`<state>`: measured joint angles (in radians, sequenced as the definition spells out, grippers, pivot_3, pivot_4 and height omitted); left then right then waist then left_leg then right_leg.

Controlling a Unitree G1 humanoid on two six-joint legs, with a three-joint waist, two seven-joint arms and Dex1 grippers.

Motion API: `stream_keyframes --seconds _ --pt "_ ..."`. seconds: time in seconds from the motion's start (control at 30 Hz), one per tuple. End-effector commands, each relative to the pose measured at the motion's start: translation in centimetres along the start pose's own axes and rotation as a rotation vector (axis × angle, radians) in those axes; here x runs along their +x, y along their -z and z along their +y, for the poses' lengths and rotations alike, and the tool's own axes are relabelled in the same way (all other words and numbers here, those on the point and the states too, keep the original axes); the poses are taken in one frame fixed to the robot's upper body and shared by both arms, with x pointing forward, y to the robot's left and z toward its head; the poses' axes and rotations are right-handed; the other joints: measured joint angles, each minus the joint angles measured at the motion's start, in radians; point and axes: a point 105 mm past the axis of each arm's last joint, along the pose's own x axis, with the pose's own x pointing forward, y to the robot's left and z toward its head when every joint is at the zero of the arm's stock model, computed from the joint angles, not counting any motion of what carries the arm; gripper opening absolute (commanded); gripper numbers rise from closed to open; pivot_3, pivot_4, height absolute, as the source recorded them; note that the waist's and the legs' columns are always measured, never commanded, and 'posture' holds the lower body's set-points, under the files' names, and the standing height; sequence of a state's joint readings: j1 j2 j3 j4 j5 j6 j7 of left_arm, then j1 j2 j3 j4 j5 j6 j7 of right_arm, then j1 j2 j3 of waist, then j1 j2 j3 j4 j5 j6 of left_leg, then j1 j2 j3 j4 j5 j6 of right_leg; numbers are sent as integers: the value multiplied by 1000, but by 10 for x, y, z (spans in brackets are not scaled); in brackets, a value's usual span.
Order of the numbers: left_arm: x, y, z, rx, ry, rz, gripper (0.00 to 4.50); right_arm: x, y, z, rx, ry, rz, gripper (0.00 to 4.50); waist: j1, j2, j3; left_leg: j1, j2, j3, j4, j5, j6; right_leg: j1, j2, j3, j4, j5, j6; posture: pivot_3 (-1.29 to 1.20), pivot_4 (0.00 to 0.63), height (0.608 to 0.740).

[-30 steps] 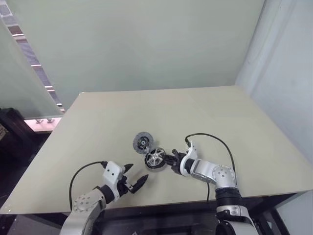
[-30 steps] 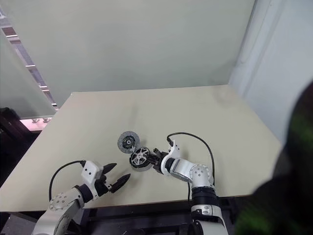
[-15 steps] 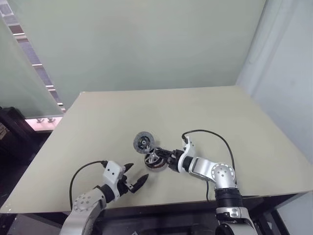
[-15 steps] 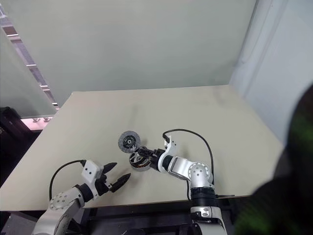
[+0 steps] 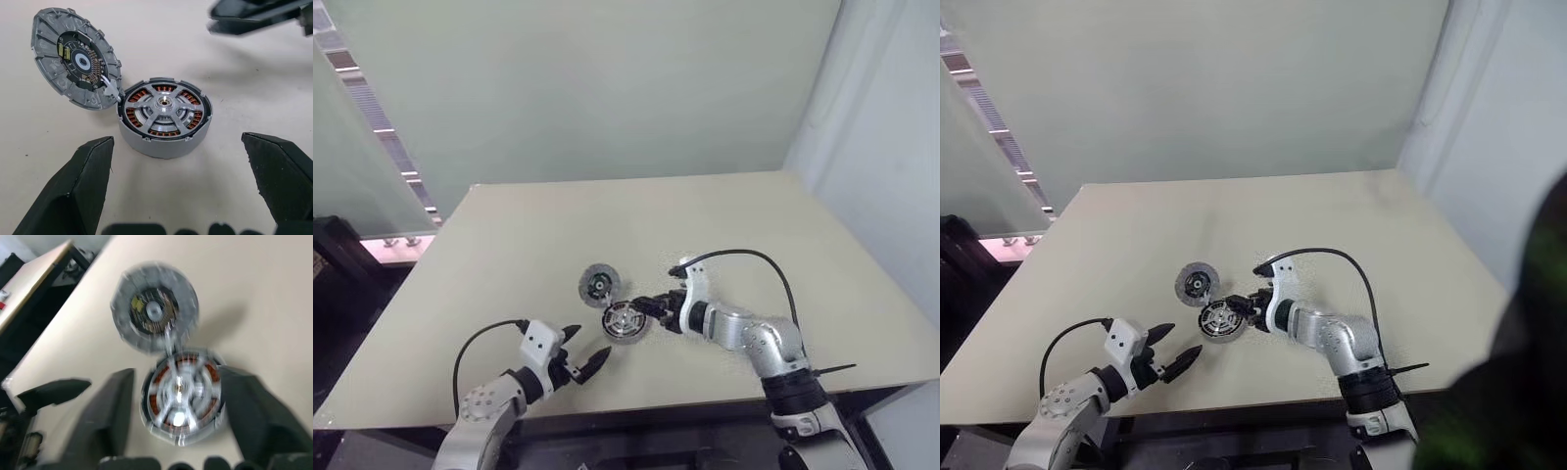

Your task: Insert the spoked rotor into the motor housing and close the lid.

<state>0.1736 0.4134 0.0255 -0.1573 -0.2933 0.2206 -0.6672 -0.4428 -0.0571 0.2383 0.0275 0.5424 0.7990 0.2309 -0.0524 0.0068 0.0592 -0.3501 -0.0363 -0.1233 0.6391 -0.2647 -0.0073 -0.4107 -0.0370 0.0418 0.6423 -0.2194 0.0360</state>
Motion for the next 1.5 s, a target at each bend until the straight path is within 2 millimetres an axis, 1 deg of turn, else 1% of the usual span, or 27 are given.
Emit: stream_keyframes --seconds 0.03,0.1,0.13,0.17,0.33,0.4,0.53,0.67,0.73,0.8,0.83,0.87,0.93,1.0,1.1,1.3,1.4,1.5 --pt "0 -12 3 28 4 -35 4500 12 -3 14 -156 -37 -91 1522 1 0 0 0 0 0 0 0 0 0 0 0 0 0 0 0 0 740" --pt "-1 -11 3 30 2 -33 4500 20 4 19 -209 -53 -96 803 2 0 0 0 0 0 0 0 0 0 0 0 0 0 0 0 0 740" --pt "-1 -11 3 30 2 -32 4500 23 7 20 -223 -55 -96 495 2 0 0 0 0 0 0 0 0 0 0 0 0 0 0 0 0 740" --pt "-1 -12 4 30 1 -32 4500 27 13 19 -256 -52 -79 77 2 0 0 0 0 0 1 0 0 0 0 0 0 0 0 0 0 740" --pt "-2 -13 4 33 0 -33 4500 40 43 4 -328 -24 13 33 3 0 0 0 -1 0 2 0 0 1 0 0 0 1 -1 0 0 740" --pt "-2 -13 4 34 -1 -33 4500 40 48 1 -335 -26 24 33 2 0 0 0 -1 0 3 0 0 1 0 1 0 1 -2 0 0 740" --pt "-3 -13 4 35 -2 -32 4500 36 38 1 -338 -46 -5 33 2 -1 0 1 0 -1 3 0 0 1 1 0 1 2 -2 0 0 740" --pt "-2 -12 4 48 -5 -29 4500 30 20 4 -372 -89 -38 33 2 0 0 1 0 -1 3 0 0 1 1 0 2 2 -3 0 0 740" --pt "-1 -12 4 47 -2 -29 4500 25 13 5 -430 -110 -20 33 2 0 0 1 0 -1 3 0 0 1 1 1 2 2 -3 0 0 740" --pt "0 -13 4 44 3 -32 4500 21 12 6 -527 -151 41 33 3 0 0 1 0 -1 4 0 0 2 1 0 2 2 -3 0 0 740" --pt "0 -13 4 46 5 -33 4500 18 13 6 -577 -166 78 395 3 0 0 1 0 -1 4 0 0 2 1 0 2 2 -3 0 0 740" --pt "1 -13 4 46 6 -34 4500 16 13 6 -629 -183 103 581 3 -1 0 1 0 -1 4 0 0 2 1 0 2 2 -3 0 0 740" --pt "1 -14 4 47 8 -35 4500 14 10 3 -715 -180 123 1277 3 -1 0 1 0 0 4 0 0 2 1 0 2 2 -3 0 0 740" --pt "2 -14 4 49 9 -35 4500 12 10 -1 -820 -189 170 1901 3 -1 0 1 0 -1 4 0 0 2 1 0 2 2 -3 0 0 740" --pt "1 -14 4 49 10 -34 4500 9 15 -1 -903 -236 237 2929 2 -1 0 1 0 0 4 0 0 2 1 0 2 2 -3 0 0 740" --pt "0 -13 5 48 7 -29 4500 6 23 3 -1052 -318 337 2929 3 -1 0 1 0 0 4 0 0 2 1 0 2 2 -3 0 0 740" --pt "0 -13 5 46 5 -30 4500 4 26 5 -1098 -350 389 3527 3 -1 0 1 0 -1 4 0 0 2 1 0 2 2 -3 0 0 740" --pt "0 -13 4 45 5 -31 4500 6 25 6 -1148 -345 404 4475 3 -1 0 1 0 -1 5 0 0 2 1 0 2 3 -4 0 0 740"
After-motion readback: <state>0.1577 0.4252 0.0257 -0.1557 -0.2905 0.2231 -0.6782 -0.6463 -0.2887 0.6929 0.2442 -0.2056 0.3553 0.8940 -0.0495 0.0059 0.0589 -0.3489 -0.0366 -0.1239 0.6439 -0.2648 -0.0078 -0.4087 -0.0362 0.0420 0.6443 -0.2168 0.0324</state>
